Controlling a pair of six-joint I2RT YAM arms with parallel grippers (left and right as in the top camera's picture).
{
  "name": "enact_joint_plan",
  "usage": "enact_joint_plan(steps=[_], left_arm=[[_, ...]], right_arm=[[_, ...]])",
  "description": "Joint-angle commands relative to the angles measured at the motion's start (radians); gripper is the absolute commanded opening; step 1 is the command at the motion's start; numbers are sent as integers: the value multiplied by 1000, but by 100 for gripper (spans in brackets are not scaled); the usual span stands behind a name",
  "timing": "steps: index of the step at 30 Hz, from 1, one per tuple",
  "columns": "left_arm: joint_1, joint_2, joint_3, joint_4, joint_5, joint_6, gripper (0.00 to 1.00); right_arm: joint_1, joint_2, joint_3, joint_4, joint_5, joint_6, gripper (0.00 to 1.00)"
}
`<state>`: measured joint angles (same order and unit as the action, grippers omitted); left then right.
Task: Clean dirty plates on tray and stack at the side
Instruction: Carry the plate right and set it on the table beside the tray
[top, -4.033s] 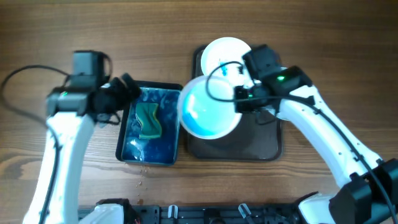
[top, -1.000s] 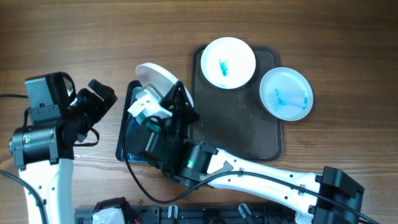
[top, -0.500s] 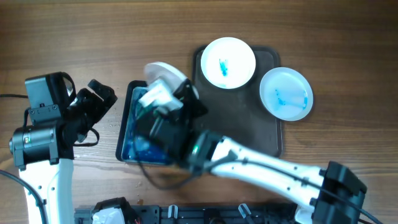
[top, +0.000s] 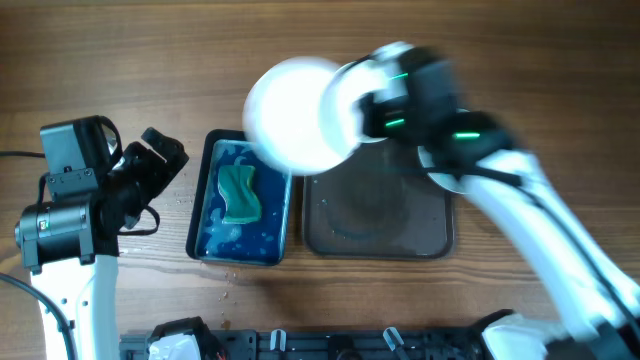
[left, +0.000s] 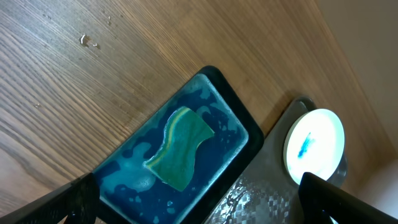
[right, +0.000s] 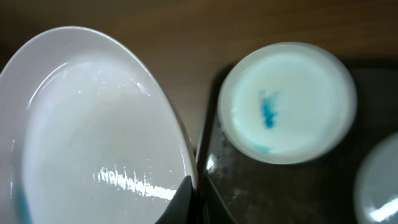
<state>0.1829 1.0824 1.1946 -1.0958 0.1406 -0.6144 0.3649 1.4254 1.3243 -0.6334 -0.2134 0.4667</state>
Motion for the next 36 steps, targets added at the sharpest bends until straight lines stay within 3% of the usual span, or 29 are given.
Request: enact_joint_plan(steps=[1, 9, 16, 25, 32, 36], left_arm=[[6, 0, 12, 2, 11, 8, 100], [6, 0, 12, 2, 11, 8, 100], [6, 0, 12, 2, 11, 8, 100], [6, 0, 12, 2, 11, 8, 100], [6, 0, 12, 2, 11, 8, 100], [6, 0, 12, 2, 11, 8, 100]], right_arm=[[-252, -99, 13, -114, -124, 86, 4], [-809, -1, 5, -340, 126, 84, 4], [-1063, 217, 4, -365, 260, 81, 4], [-1106, 459, 0, -426, 304, 29, 5], [-1054, 449, -23, -439, 229, -75, 29], [-992, 399, -23, -456, 109, -130, 34]])
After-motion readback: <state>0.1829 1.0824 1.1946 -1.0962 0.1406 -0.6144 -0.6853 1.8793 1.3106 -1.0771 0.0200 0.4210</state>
